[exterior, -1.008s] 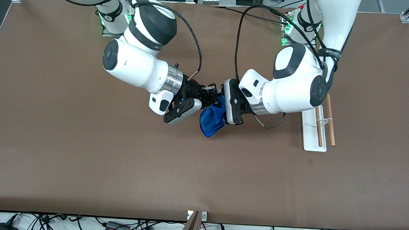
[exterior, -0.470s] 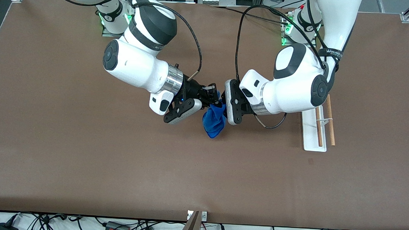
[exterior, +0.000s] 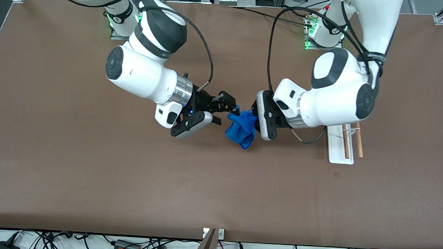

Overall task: Pass towel and hang on rack
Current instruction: 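Open the right gripper and withdraw while the left gripper carries towel, then move the towel with the left gripper over the wooden dowels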

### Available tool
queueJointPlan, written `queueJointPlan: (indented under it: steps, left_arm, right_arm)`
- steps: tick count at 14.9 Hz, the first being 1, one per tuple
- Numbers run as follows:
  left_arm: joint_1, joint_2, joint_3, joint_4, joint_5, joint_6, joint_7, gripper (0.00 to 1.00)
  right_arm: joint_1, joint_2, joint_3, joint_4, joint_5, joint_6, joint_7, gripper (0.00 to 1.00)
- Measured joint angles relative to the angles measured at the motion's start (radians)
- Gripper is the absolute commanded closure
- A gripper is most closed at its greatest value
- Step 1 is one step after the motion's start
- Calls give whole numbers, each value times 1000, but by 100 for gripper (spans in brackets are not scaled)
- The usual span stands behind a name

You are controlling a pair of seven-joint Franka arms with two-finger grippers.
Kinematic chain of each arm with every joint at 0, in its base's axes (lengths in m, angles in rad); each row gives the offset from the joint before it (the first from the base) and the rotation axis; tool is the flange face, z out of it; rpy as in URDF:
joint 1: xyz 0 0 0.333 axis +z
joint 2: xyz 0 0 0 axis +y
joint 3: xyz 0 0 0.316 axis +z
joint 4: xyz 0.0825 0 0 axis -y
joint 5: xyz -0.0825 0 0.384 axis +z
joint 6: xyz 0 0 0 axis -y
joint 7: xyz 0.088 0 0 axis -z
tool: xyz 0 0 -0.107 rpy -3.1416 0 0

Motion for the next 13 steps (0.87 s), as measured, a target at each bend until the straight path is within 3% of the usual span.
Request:
queueJointPlan:
  steps: [5, 8, 11, 13]
  left_arm:
    - [118, -107, 12, 7, 229, -241, -243, 99]
    - [226, -142, 19, -10, 327, -379, -332, 99]
    - [344, -189, 19, -119, 378, -378, -366, 100]
    - [399, -264, 19, -257, 380, -306, -409, 100]
  right_arm:
    - [-16, -23, -119, 1, -242, -278, 1, 0]
    - [-46, -30, -187, 1, -276, -397, 1, 0]
    - [-71, -43, -278, 2, -310, -460, 1, 0]
    - [-79, -62, -325, 2, -360, -474, -2, 0]
